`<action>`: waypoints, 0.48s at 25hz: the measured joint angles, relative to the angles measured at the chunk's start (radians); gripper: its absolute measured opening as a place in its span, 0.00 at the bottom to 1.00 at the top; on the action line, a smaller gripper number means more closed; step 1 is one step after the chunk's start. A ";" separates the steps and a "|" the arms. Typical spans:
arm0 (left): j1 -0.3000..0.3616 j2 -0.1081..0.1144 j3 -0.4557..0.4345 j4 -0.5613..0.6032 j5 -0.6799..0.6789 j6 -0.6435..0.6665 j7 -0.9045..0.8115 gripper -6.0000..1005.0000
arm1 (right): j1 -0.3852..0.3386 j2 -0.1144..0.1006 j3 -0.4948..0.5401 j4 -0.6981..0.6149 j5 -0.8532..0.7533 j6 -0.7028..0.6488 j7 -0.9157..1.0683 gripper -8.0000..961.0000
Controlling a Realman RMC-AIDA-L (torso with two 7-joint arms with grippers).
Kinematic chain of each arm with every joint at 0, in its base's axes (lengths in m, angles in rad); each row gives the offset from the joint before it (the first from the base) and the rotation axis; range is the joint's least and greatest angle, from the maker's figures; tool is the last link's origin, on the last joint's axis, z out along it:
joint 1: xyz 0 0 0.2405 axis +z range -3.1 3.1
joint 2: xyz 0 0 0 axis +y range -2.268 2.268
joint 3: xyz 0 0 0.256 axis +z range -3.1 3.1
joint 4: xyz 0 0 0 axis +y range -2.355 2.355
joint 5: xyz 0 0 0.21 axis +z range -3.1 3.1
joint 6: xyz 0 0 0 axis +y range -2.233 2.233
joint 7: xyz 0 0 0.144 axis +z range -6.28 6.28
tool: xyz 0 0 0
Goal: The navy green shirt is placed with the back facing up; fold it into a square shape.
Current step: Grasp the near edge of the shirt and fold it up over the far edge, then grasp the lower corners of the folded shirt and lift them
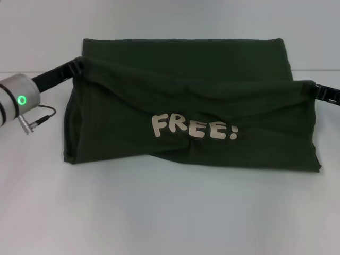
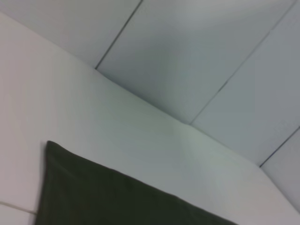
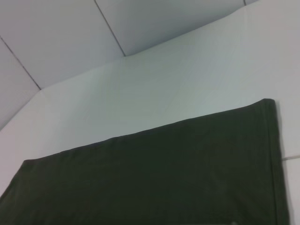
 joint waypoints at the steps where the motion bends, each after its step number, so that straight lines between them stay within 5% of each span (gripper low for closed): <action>1: -0.002 -0.005 0.007 0.002 -0.001 -0.006 0.007 0.06 | 0.002 0.001 0.000 0.001 0.000 0.005 -0.004 0.18; 7: 0.000 -0.035 0.012 0.028 -0.022 -0.015 0.040 0.09 | 0.002 0.013 0.002 -0.009 0.014 0.006 -0.046 0.19; 12: 0.013 -0.038 0.005 0.034 -0.031 -0.026 0.039 0.19 | -0.020 0.007 0.003 -0.010 0.072 -0.018 -0.052 0.20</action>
